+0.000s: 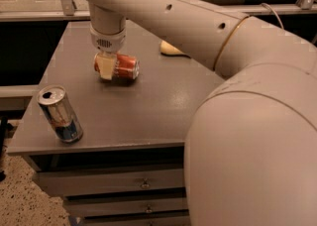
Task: Place coke can upright
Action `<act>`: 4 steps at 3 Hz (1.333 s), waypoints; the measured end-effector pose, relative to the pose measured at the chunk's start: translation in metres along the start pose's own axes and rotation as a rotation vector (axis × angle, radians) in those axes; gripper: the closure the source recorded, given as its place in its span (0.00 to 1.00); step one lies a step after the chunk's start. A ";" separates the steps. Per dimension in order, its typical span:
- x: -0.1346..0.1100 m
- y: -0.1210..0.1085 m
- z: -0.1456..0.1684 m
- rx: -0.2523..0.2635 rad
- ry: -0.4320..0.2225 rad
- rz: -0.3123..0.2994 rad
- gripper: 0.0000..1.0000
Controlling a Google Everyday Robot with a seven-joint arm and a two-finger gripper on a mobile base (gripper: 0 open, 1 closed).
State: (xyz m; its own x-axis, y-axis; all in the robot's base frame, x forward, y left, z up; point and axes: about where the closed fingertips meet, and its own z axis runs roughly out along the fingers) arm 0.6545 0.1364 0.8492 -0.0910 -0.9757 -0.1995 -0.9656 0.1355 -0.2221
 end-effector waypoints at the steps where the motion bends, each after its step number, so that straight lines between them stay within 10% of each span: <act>1: 0.003 0.000 -0.026 0.037 -0.057 0.004 0.87; 4: 0.037 -0.014 -0.116 0.164 -0.633 0.022 1.00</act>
Offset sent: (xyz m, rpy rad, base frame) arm -0.0135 -0.0747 0.1103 0.3989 -0.2131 -0.0172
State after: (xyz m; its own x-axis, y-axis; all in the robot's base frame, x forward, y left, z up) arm 0.6364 0.0789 0.9556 0.0988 -0.6888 -0.7182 -0.9108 0.2281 -0.3441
